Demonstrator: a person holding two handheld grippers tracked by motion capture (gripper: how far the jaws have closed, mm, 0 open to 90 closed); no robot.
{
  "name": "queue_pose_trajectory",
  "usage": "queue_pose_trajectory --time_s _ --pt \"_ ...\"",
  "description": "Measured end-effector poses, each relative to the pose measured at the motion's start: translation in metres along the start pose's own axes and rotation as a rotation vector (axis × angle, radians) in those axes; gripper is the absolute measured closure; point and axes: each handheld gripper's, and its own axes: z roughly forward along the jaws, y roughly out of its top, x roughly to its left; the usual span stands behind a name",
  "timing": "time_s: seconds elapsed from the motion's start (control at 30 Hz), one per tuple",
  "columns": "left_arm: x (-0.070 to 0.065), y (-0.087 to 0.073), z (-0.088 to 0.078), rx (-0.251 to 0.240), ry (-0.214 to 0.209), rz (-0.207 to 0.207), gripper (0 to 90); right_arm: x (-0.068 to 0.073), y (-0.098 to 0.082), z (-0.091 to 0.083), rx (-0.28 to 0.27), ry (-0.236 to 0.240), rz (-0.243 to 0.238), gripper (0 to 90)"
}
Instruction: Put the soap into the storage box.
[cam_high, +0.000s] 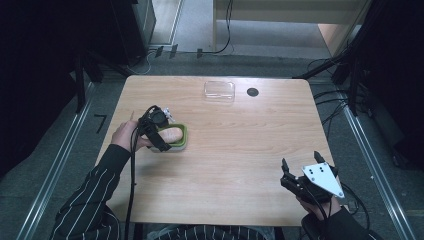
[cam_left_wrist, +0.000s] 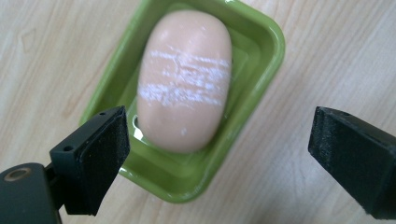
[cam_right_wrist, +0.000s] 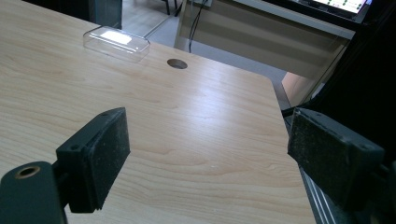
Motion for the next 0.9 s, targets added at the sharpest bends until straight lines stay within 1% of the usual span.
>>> queue_pose_trajectory --time_s 0.07,0.1,0.13,0.17,0.23,0.3,0.33,0.4,0.47,0.53,0.63,0.67,0.73,0.9 --pt "-0.002 -0.002 -0.001 0.006 -0.007 -0.008 6.1 0.000 0.000 0.000 -0.001 0.000 -0.003 13.6" --pt "-0.003 -0.004 -0.002 0.007 -0.004 -0.009 6.1 0.000 0.000 0.000 -0.001 -0.001 -0.005 13.6" --pt "-0.004 -0.005 -0.002 0.005 -0.003 -0.021 6.1 0.000 0.000 0.000 -0.001 0.000 -0.004 13.6" --pt "-0.005 -0.006 -0.003 0.013 -0.008 -0.023 6.1 0.000 0.000 0.000 0.000 0.000 -0.002 13.7" --pt "-0.008 -0.008 -0.004 0.011 0.000 -0.039 6.0 0.000 0.000 0.000 0.000 0.000 -0.001 13.6" --pt "-0.011 -0.011 -0.006 0.012 -0.006 -0.050 5.4 0.000 0.000 0.000 0.000 0.000 0.000 13.6" --pt "-0.012 -0.012 -0.007 0.016 -0.002 -0.050 5.2 0.000 0.000 0.000 0.000 0.000 0.000 13.6" --pt "-0.015 -0.014 -0.008 0.017 -0.006 -0.065 4.9 0.000 0.000 0.000 0.000 0.000 -0.003 13.6" --pt "-0.019 -0.017 -0.009 0.017 -0.005 -0.071 4.5 0.000 0.000 0.000 -0.001 0.001 -0.007 13.6" --pt "-0.022 -0.019 -0.008 0.025 -0.012 -0.067 4.3 0.000 0.000 0.000 0.000 0.000 -0.007 13.6" --pt "-0.028 -0.023 -0.007 0.046 -0.013 -0.073 4.1 0.000 0.000 0.000 0.000 0.000 -0.007 13.6" --pt "-0.029 -0.025 -0.007 0.045 -0.019 -0.069 3.7 0.000 0.000 0.000 0.001 0.000 -0.006 13.6" --pt "-0.032 -0.028 -0.007 0.053 -0.019 -0.081 3.6 0.000 0.000 0.000 0.001 0.000 -0.005 13.6" --pt "-0.039 -0.036 -0.007 0.058 -0.014 -0.089 3.6 0.000 0.000 0.000 0.002 0.001 -0.010 13.6"
